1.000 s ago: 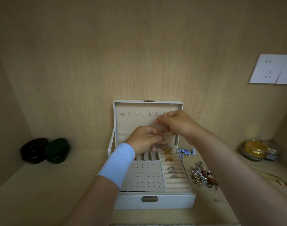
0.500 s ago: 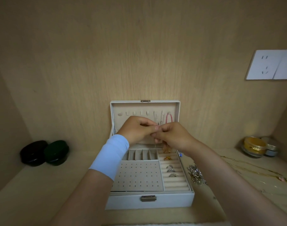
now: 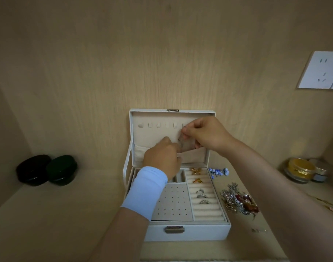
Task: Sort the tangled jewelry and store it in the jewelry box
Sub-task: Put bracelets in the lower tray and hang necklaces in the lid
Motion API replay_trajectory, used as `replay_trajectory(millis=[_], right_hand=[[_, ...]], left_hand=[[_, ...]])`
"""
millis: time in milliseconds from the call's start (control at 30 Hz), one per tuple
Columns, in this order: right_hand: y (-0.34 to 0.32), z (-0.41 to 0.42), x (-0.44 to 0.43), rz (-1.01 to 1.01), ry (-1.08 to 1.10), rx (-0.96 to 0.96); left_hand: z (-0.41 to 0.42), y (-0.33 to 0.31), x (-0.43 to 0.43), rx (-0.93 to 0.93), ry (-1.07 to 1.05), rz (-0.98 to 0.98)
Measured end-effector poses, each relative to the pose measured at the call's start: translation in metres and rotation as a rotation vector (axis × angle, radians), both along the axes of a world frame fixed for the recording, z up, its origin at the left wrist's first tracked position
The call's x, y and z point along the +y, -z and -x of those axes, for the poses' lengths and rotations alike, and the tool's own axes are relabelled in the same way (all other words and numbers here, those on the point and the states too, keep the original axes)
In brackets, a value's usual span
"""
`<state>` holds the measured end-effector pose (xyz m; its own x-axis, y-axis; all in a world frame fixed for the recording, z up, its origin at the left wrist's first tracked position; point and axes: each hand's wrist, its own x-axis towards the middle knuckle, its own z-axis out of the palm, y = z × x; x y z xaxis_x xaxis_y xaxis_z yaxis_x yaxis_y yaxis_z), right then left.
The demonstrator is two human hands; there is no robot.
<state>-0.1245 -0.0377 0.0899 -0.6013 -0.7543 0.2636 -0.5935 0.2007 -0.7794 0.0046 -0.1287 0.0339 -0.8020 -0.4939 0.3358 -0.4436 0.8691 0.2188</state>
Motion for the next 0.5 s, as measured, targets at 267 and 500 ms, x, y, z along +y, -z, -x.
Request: replay_trajectory(millis=[267, 500], right_hand=[[0.020, -0.004, 0.002, -0.342, 0.029, 0.533], [0.032, -0.007, 0.012, -0.283, -0.040, 0.563]], left_hand=[[-0.002, -0.002, -0.007, 0.075, 0.005, -0.070], [-0.004, -0.004, -0.006, 0.094, 0.008, -0.059]])
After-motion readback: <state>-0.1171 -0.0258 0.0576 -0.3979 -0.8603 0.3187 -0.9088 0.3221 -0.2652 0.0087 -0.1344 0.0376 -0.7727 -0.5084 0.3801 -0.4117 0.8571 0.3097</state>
